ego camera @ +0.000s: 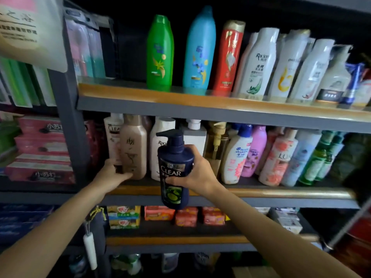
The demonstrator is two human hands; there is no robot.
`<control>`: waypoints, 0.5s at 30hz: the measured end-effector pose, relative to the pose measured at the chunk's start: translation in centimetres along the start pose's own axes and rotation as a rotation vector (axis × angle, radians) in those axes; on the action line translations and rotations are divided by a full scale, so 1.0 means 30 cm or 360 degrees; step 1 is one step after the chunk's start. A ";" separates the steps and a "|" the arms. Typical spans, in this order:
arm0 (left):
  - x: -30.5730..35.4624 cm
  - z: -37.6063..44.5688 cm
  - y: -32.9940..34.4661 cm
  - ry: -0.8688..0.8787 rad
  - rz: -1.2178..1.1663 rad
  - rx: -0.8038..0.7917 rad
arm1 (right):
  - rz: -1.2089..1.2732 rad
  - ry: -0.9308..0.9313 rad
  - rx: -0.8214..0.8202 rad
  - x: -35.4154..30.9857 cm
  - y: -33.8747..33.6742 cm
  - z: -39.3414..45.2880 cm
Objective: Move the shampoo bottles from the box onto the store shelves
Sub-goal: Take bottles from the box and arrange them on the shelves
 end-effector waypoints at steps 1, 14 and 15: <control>-0.001 0.016 0.014 0.0061 0.0033 0.0039 | -0.0040 0.0013 0.0011 0.010 -0.010 -0.001; 0.067 0.153 0.066 0.0203 0.0049 0.0407 | -0.0088 0.0056 -0.0038 0.036 -0.040 0.055; 0.058 0.165 0.071 0.0198 0.0072 0.0389 | -0.0087 0.0053 -0.0044 0.036 -0.042 0.059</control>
Point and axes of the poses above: each hand's wrist, its own z-axis towards the middle knuckle, its own y-axis out of the palm, x = y × z, the point moved 2 cm from there along z, towards the middle knuckle, and after that the axes turned 15 degrees about y, right-handed, at the moved point
